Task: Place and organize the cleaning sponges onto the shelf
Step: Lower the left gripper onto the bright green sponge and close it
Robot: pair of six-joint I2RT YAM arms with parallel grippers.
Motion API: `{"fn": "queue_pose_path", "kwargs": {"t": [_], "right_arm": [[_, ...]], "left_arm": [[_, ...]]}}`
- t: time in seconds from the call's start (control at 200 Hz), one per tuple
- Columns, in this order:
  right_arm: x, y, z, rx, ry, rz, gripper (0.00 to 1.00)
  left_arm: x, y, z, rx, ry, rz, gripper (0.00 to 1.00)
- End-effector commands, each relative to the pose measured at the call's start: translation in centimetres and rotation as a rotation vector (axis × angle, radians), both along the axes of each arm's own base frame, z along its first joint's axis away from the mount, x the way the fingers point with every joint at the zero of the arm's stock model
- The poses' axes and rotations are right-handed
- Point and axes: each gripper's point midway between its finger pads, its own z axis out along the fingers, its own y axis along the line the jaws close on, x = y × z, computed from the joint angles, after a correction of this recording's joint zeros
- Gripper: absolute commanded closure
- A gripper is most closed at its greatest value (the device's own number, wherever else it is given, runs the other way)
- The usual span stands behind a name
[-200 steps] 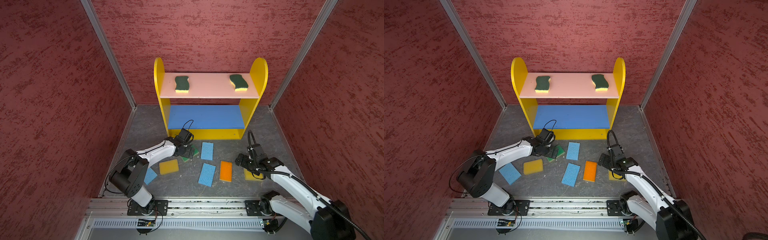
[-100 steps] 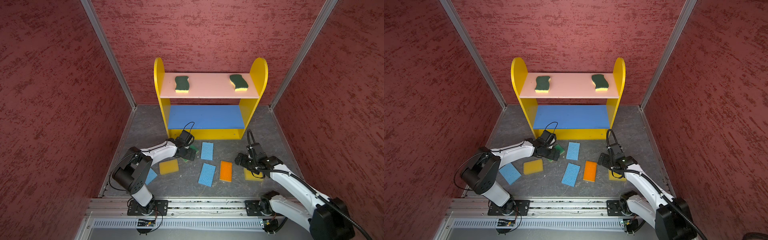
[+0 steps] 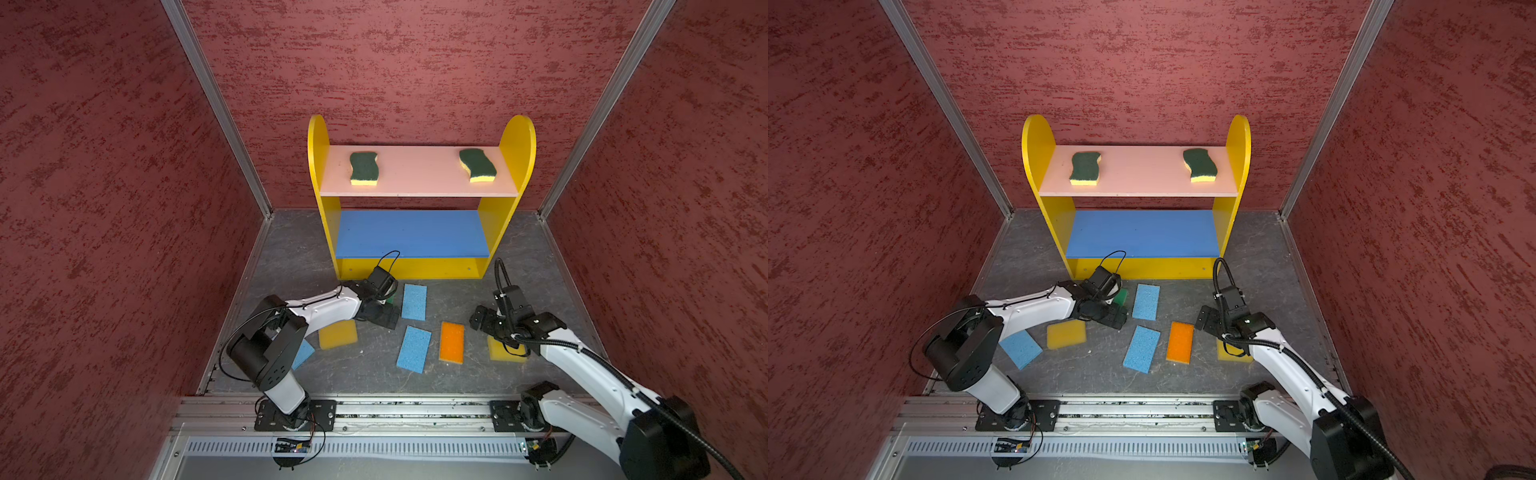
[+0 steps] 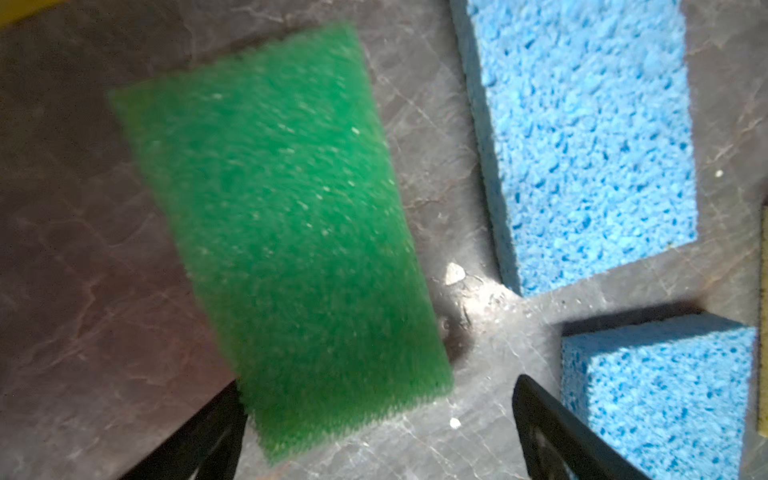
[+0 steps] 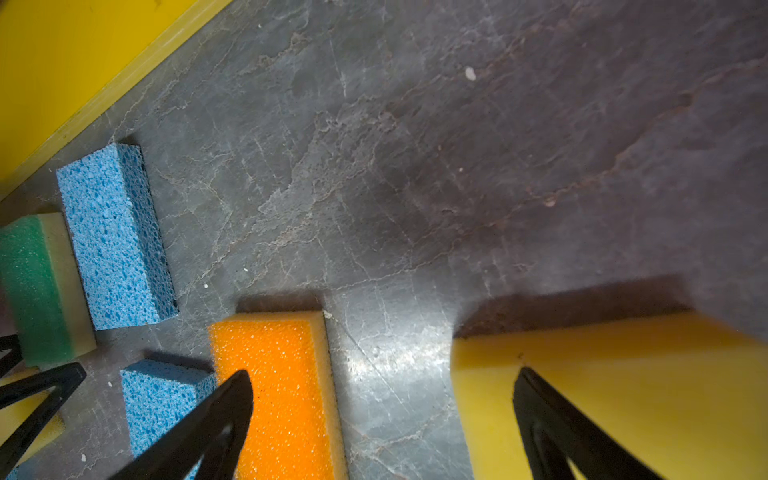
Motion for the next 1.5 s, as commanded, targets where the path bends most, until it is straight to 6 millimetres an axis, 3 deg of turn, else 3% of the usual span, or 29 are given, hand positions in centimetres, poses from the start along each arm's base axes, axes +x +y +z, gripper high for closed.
{"fn": "queue_pose_path", "kwargs": {"t": [0.0, 0.13, 0.426, 0.571, 0.837, 1.137, 1.302, 1.493], "right_arm": [[0.8, -0.2, 1.3, -0.005, -0.045, -0.01, 0.01], [0.6, -0.3, 1.3, -0.007, -0.049, -0.011, 0.01], [0.5, -0.6, 1.5, -0.024, -0.059, -0.01, 0.01], [0.6, -0.6, 1.3, -0.023, -0.059, -0.009, 0.01], [0.7, -0.3, 0.8, -0.01, -0.052, -0.007, 0.01], [1.0, -0.4, 1.0, -0.029, -0.058, 0.003, 0.01], [0.9, -0.5, 0.9, -0.034, -0.056, 0.007, 0.01], [0.9, -0.6, 1.3, -0.04, -0.062, 0.009, 0.01]], "left_arm": [[0.6, 1.0, 0.7, 0.037, -0.017, 0.068, 0.01], [1.1, 1.7, 0.5, 0.07, -0.008, 0.125, 0.0], [1.3, -0.6, 1.2, -0.024, -0.005, 0.156, 0.0], [1.6, 0.7, 0.1, 0.073, 0.005, 0.234, 0.0], [1.7, 0.4, -1.0, 0.112, -0.011, 0.266, 0.0], [1.9, 3.0, -1.8, 0.132, 0.006, 0.394, 0.12], [1.6, 2.3, -2.2, 0.091, 0.037, 0.362, 0.29], [1.6, 2.3, -2.0, 0.092, 0.034, 0.34, 0.31]]}}
